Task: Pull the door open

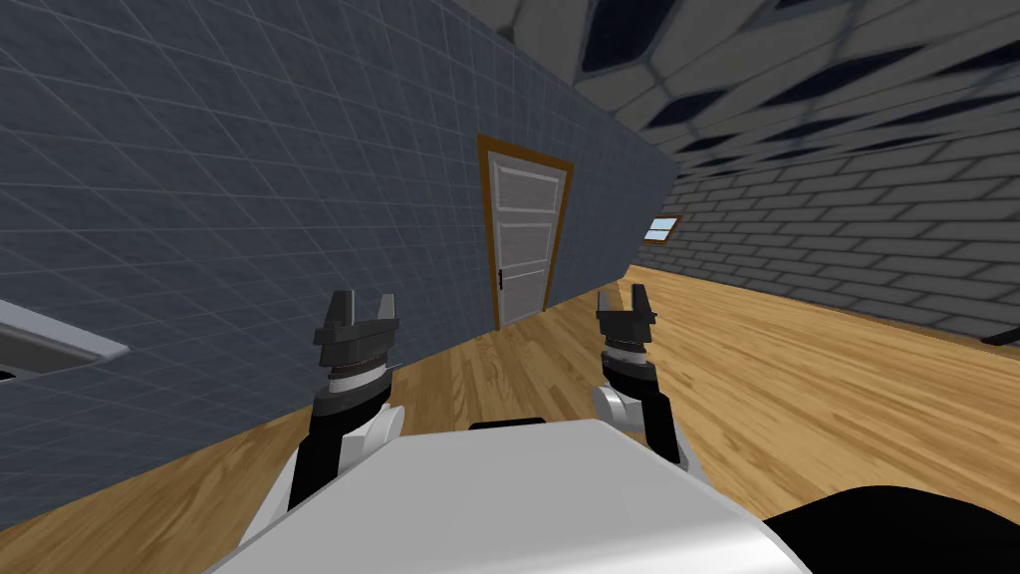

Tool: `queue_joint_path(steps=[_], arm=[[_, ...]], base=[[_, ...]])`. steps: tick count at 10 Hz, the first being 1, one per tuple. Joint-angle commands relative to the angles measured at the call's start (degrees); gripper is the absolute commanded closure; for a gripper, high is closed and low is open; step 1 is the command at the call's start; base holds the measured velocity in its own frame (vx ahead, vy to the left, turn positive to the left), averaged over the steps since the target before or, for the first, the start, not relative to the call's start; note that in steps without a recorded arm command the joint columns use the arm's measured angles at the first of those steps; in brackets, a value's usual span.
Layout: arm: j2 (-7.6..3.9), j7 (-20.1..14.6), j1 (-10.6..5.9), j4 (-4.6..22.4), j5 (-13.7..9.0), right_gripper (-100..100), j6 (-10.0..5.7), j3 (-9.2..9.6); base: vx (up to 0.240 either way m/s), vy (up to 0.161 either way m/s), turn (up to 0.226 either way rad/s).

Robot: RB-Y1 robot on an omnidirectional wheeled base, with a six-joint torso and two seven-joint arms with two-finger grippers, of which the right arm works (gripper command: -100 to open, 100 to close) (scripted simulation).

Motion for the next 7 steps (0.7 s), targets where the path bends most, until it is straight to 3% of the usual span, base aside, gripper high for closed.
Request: queue_joint_path(steps=[1, 7], arm=[[-0.44, -1.4, -0.61, 2.0, -1.1, -100, -0.46, 0.37], [-1.81, -6.7, -2.94, 9.6, -5.1, -100, -2.19, 1.78]], base=[[0.060, -0.010, 0.149], [0.123, -0.024, 0.135]])
